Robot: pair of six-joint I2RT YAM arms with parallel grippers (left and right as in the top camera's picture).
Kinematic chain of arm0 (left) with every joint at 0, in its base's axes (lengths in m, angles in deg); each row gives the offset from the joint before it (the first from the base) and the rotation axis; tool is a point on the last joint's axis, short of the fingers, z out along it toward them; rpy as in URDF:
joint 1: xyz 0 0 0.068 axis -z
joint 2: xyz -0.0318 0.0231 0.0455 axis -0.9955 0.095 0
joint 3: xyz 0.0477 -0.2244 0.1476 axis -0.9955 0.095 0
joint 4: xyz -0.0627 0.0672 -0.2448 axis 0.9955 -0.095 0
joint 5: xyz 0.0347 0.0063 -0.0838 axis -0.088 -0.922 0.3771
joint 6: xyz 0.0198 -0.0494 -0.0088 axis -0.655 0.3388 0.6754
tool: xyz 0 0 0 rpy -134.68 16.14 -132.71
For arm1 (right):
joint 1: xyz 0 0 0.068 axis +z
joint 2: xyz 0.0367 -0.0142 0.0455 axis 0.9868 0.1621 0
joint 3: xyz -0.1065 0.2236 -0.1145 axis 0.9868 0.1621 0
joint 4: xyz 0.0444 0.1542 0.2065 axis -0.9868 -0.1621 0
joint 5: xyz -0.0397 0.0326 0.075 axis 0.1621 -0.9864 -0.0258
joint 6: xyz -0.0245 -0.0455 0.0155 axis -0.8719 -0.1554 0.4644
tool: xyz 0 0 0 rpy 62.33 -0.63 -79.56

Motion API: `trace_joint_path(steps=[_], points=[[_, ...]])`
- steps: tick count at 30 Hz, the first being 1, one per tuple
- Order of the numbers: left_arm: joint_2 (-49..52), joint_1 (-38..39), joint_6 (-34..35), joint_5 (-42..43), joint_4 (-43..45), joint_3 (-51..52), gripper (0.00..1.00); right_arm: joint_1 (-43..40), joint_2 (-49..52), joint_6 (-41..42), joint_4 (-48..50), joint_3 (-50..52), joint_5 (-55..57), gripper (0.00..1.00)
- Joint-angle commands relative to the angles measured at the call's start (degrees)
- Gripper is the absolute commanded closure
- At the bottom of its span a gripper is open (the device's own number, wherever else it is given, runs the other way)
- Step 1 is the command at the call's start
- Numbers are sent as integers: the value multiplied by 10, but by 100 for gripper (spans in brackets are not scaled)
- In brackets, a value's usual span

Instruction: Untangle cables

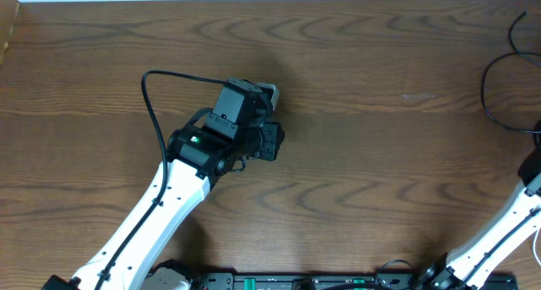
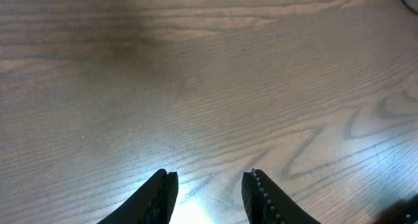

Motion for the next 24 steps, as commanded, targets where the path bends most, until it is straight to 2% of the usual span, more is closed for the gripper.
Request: trace_joint_path(steps=[1, 6, 9, 13, 18, 24], points=[[-9, 0, -12, 5, -5, -4, 62, 5, -67, 30, -31, -12, 24, 1], [-10, 0, -14, 3, 2, -4, 62, 4, -78, 54, -122, -9, 38, 1], [-12, 0, -14, -4, 10, -4, 62, 4, -98, 23, -121, 21, -1, 2], [-27, -2, -14, -44, 12, -4, 62, 11, -161, 39, -116, 75, 15, 1], [-74, -26, -14, -49, 13, -4, 62, 17, -259, 41, -100, 139, 23, 1], [-132, -71, -14, -60, 9, -4, 61, 44, -377, 40, -49, 273, 17, 1]])
